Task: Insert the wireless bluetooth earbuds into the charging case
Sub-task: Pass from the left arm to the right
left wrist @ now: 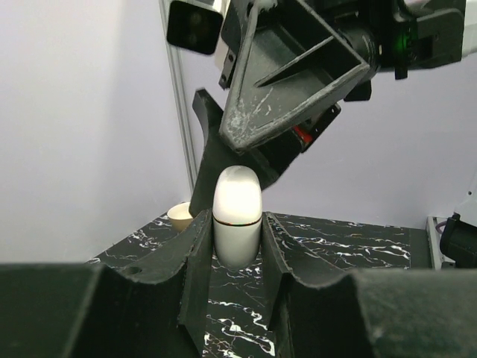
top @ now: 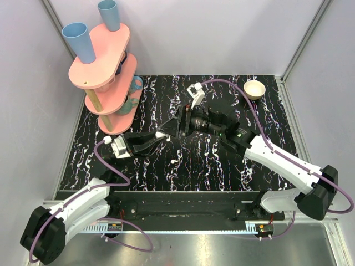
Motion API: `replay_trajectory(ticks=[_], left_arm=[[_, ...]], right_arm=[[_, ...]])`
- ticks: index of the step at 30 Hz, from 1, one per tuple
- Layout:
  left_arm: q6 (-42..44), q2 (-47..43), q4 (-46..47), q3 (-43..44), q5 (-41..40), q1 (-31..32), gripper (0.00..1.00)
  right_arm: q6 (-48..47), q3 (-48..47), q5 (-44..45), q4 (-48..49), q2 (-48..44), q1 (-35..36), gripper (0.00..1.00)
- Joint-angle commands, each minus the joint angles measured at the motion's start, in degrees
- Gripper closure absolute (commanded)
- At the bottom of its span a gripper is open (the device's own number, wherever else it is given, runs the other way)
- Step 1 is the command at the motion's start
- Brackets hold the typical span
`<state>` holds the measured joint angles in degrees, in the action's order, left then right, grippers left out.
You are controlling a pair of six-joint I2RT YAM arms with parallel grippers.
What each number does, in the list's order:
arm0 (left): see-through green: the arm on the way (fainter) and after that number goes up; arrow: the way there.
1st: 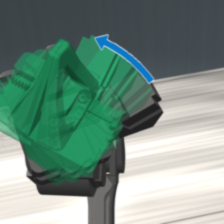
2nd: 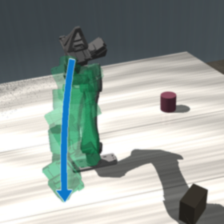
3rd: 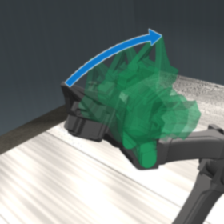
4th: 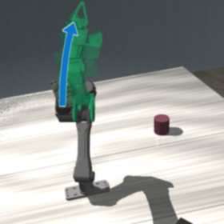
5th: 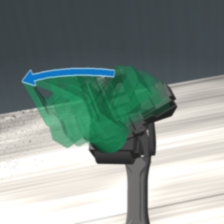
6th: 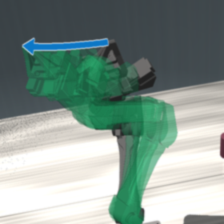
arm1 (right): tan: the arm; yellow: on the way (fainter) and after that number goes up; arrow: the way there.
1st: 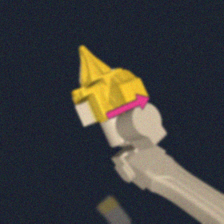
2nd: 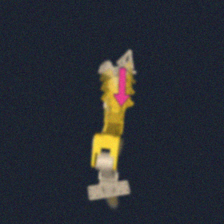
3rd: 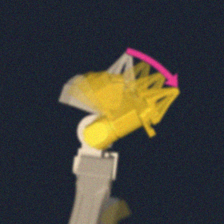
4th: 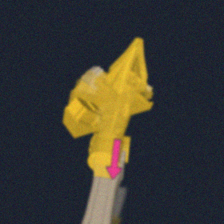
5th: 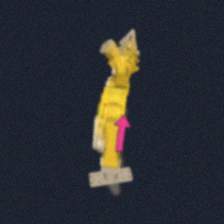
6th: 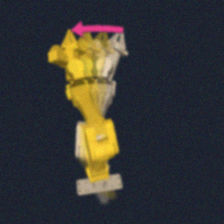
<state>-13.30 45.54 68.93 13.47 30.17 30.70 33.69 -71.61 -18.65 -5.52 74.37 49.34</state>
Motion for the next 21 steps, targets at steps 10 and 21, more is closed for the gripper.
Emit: replay_trajectory(ticks=[10,21], left_arm=[[3.63,-1.15,2.27,0.41,-0.55,0.15,1.0],[5.04,-2.39,2.35,-0.29,-2.66,0.15,1.0]], right_arm=[[26.16,6.93,0.02,15.62,-1.59,-0.39,0.19],[27.3,4.82,-3.58,12.73,0.6,-0.39,0.21]])
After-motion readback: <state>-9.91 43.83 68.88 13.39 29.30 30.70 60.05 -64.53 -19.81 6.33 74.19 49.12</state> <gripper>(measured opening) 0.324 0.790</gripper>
